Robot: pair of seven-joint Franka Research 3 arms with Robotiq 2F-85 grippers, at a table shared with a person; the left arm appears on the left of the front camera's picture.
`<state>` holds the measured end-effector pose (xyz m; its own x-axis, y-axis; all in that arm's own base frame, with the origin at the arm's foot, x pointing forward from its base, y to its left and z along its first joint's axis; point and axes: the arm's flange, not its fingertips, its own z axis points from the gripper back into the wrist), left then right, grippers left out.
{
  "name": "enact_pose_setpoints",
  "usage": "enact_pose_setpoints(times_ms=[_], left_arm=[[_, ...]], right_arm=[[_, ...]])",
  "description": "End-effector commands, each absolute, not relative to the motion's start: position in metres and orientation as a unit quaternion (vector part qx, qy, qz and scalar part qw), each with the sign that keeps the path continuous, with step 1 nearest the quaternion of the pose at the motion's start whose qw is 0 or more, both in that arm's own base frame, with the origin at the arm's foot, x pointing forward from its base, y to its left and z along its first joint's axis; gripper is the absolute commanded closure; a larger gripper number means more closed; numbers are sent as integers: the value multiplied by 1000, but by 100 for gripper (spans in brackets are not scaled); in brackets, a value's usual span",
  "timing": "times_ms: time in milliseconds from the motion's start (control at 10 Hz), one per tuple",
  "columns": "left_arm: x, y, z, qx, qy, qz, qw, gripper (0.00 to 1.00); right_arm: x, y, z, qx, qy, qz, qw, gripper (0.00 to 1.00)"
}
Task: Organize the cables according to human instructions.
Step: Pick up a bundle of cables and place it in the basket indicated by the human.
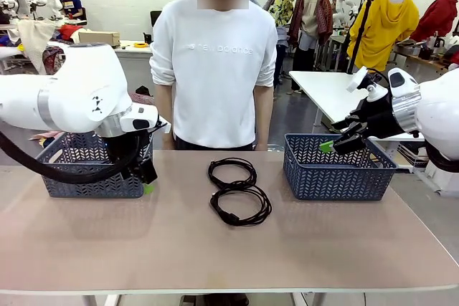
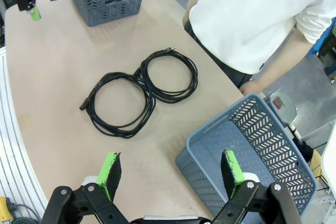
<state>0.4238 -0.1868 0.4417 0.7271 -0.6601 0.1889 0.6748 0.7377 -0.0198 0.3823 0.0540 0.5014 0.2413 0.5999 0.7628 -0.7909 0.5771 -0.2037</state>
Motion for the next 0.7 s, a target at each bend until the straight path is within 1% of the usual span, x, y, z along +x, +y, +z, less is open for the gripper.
enact_pose_setpoints(times_ms=[0, 600], left_arm=[[426, -187, 444, -43, -81, -359, 929, 0], [426, -187, 444, -43, -81, -359, 929, 0]], right_arm=[[384, 53, 500, 114, -428, 447, 778, 0], [384, 53, 500, 114, -428, 447, 778, 0]])
